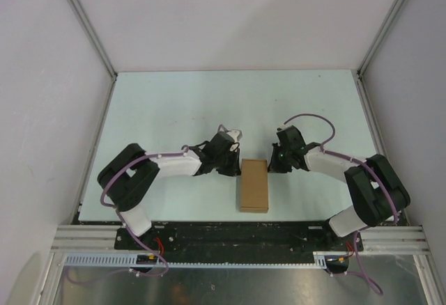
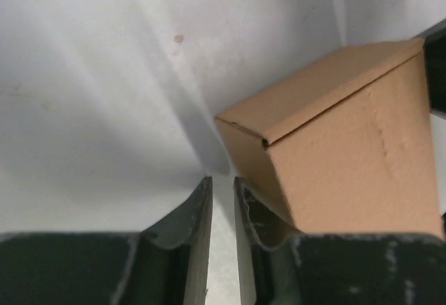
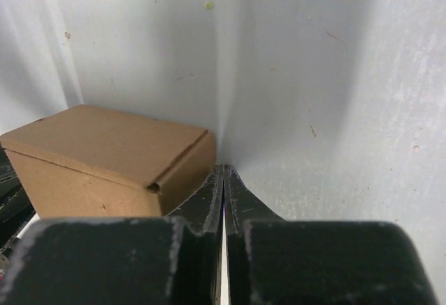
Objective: Fold the paper box
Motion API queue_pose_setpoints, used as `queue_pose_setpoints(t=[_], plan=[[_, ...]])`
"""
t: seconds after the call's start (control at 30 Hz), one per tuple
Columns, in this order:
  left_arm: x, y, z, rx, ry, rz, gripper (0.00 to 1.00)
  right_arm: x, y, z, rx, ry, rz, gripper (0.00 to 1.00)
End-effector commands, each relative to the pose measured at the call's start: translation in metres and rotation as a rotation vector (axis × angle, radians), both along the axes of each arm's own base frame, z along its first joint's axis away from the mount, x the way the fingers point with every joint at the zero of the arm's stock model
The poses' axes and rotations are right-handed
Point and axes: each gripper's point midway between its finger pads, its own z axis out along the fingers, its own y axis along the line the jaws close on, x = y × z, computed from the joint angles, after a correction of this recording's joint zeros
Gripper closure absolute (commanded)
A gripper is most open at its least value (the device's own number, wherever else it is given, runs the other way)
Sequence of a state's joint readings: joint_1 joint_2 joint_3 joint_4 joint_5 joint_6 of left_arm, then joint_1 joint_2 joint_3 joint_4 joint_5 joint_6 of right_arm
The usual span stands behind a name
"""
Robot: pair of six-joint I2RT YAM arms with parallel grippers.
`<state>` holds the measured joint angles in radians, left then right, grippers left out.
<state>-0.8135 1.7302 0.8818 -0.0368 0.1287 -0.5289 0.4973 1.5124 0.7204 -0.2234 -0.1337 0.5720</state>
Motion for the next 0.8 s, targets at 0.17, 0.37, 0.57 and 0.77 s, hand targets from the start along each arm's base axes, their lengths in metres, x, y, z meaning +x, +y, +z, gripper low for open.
queue_pose_setpoints(t=[0.17, 0.37, 0.57, 0.77], plan=[[0.0, 0.074, 0.039, 0.045, -0.156, 0.187, 0.58, 0.021, -0.056, 0.056, -0.049, -0.137, -0.114, 0.68], [0.0, 0.118, 0.103, -0.024, -0.343, 0.295, 0.19, 0.023, -0.102, 0.114, -0.058, -0.313, -0.257, 0.37], [-0.008, 0.151, 0.163, -0.122, -0.543, 0.379, 0.0, 0.01, -0.133, 0.156, -0.087, -0.504, -0.391, 0.23], [-0.022, 0.177, 0.188, -0.205, -0.63, 0.456, 0.0, -0.002, -0.131, 0.175, -0.024, -0.657, -0.351, 0.2]])
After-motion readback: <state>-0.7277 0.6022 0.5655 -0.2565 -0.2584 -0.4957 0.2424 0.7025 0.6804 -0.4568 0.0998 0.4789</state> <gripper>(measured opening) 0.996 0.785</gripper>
